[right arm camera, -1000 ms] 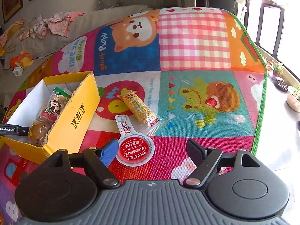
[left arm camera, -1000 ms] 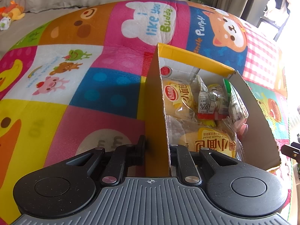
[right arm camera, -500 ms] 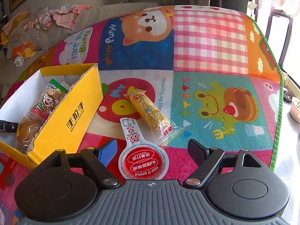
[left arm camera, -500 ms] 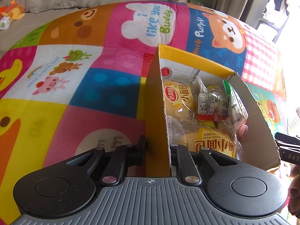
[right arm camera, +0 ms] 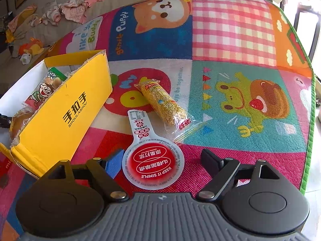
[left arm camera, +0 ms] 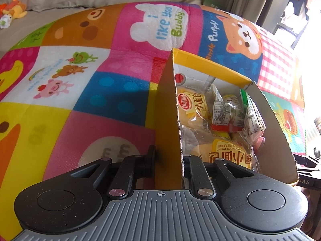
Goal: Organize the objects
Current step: 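Move the right tool to the red-lidded cup and grasp its tab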
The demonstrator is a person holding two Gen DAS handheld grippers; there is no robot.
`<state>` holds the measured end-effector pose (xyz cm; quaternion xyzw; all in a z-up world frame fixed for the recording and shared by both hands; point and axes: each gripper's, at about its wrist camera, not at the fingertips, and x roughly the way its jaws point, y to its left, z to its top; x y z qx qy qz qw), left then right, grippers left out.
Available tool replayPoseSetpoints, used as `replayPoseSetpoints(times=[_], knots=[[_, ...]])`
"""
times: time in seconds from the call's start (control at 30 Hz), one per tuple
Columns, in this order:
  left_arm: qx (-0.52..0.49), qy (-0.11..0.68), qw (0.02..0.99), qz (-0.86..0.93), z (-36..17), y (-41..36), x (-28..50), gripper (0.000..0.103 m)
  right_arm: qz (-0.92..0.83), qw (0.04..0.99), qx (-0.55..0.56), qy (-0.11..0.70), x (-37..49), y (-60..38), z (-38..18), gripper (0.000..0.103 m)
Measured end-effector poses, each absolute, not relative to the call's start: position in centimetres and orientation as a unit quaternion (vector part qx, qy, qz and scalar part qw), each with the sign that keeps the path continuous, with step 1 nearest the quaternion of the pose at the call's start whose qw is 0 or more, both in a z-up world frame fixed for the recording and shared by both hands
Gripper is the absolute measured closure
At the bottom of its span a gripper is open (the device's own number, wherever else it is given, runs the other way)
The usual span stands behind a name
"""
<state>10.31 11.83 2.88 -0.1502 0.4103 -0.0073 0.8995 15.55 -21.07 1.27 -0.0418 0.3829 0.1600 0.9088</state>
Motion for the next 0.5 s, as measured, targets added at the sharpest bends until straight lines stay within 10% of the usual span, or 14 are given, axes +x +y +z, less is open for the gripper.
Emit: replayPoseSetpoints(times=[0.5], knots=[[-0.126,0.420,0.898,-0.005,3.2,11.3,10.4,0.088,0.184,0.898,-0.042,0.397,10.4,-21.9,4.0,0.041]])
